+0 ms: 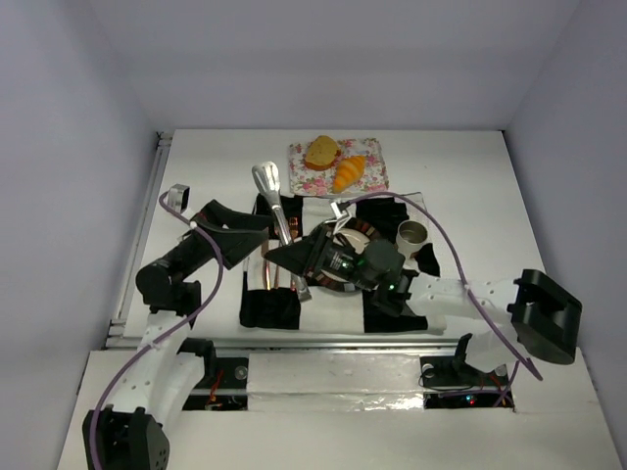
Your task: Place the bread
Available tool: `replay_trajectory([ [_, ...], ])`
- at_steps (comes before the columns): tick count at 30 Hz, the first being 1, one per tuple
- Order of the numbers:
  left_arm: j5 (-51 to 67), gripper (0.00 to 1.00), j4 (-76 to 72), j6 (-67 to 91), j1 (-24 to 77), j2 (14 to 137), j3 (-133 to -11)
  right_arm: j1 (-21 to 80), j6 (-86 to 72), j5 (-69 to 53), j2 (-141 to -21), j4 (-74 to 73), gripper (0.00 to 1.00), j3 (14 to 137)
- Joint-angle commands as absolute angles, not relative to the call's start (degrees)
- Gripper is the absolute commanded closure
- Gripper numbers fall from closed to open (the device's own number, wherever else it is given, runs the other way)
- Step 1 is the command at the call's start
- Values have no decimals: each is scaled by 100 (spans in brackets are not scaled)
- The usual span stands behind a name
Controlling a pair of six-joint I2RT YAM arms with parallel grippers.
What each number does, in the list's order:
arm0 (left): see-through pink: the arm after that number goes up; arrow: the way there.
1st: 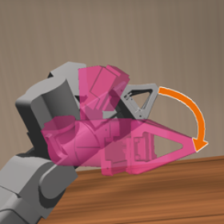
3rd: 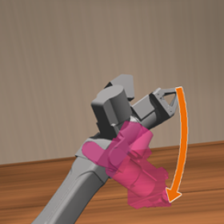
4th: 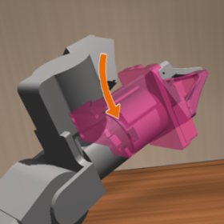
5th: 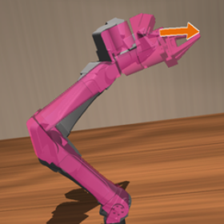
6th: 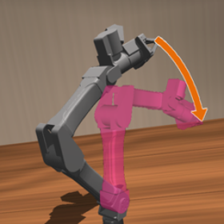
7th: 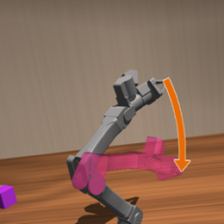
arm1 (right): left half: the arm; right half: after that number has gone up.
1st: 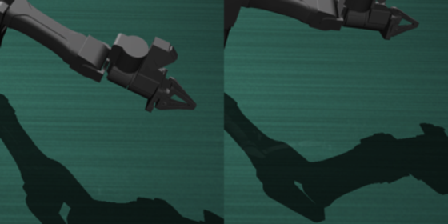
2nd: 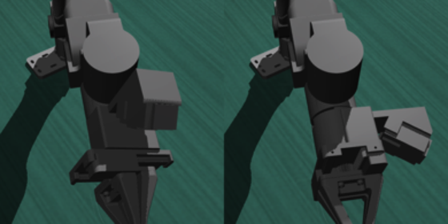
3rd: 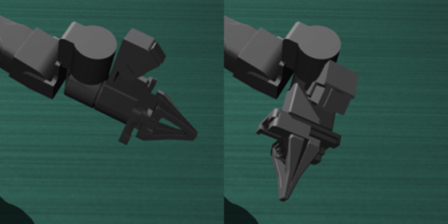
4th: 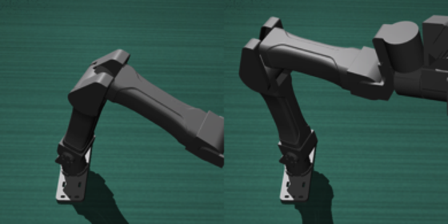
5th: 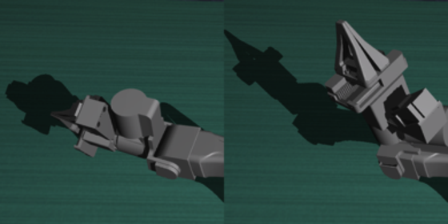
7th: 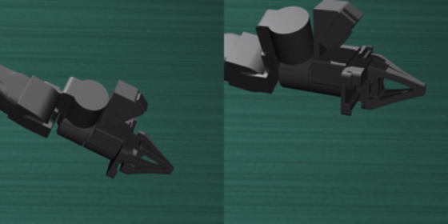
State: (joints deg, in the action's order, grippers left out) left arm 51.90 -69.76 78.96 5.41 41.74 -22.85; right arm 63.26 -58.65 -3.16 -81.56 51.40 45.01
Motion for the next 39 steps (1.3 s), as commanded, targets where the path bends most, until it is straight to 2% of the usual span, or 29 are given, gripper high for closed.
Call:
replay_trajectory([
  [1, 5519, 11, -6559, 7200, 536, 3930, -2715, 6118, -5722, -35, -7858, 4765, 52, 4614],
  [5, 5555, 2, -4604, 6146, 536, 3604, -3066, 5819, -5591, -35, -7603, 3843, 53, 4807],
  [7, 5407, 1, -3600, 5088, 536, 3420, -3521, 5609, -5441, 210, -7489, 2606, 53, 5165],
  [8, 5249, 1, -2403, 4645, 536, 3367, -3698, 5512, -5240, 228, -7480, 2184, 54, 5316],
  [11, 4171, 2, -431, 3179, 536, 3261, -4384, 5065, -4784, 54, -7506, 366, 54, 5800],
  [14, 3597, 3, 480, 2534, 536, 3147, -4579, 4721, -4257, 35, -7611, -507, 54, 6211],
  [21, 3393, 4, 571, 2260, 536, 2822, -3929, 3850, -3235, 228, -8419, -2414, 53, 7170],
  [30, 3516, 5, 343, 2171, 589, 2523, -3401, 3051, -2821, 544, -9658, -3207, 53, 7953],
  [39, 3322, 6, 325, 2162, 835, 2338, -3322, 2752, -2760, 677, -10880, -3893, 45, 9298],
])
